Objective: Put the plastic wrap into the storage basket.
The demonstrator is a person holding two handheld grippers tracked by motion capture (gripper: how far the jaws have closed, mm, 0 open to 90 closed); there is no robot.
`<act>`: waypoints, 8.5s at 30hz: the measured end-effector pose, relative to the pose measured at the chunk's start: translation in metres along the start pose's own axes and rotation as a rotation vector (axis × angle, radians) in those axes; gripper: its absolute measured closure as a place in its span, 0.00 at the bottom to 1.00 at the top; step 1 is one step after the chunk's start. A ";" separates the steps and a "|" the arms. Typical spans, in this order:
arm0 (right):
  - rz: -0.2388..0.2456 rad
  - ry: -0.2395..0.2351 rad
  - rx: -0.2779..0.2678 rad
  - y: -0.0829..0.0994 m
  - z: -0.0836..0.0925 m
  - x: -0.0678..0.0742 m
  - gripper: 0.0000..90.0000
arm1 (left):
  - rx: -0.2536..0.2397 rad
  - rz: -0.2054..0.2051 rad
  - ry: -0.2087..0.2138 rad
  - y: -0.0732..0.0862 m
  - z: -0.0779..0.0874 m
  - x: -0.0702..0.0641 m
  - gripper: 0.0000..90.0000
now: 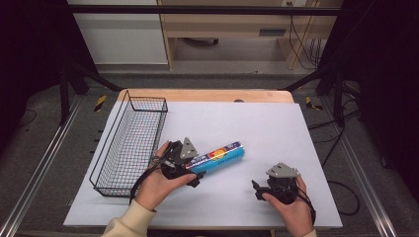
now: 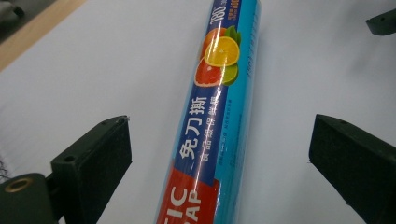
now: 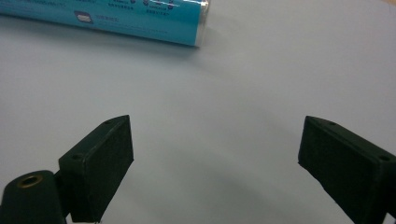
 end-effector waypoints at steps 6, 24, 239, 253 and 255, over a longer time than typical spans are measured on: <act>0.011 -0.014 0.006 0.001 -0.001 0.003 0.12 | 0.107 -0.023 0.004 0.001 -0.013 0.004 0.07; 0.027 -0.025 0.025 0.003 -0.004 0.003 0.12 | 0.344 -0.099 0.063 -0.007 -0.034 0.003 0.06; 0.008 -0.074 0.007 0.000 -0.004 0.006 0.09 | 0.206 0.139 -0.257 0.003 0.143 0.069 0.36; 0.009 -0.073 0.007 0.000 -0.004 0.006 0.09 | 0.212 0.178 -0.263 0.019 0.151 0.071 0.35; 0.011 -0.072 0.006 0.000 -0.004 0.005 0.09 | 0.210 0.176 -0.261 0.020 0.151 0.071 0.35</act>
Point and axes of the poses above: each handheld gripper's, and its own axes: z roughly backward along the jaws, y roughly out of its underside, x roughly to its left, the point moved 7 cm from there along -z, roughly forward along the jaws, and after that the axes turned 3 degrees about -z, right-handed, at the moved point
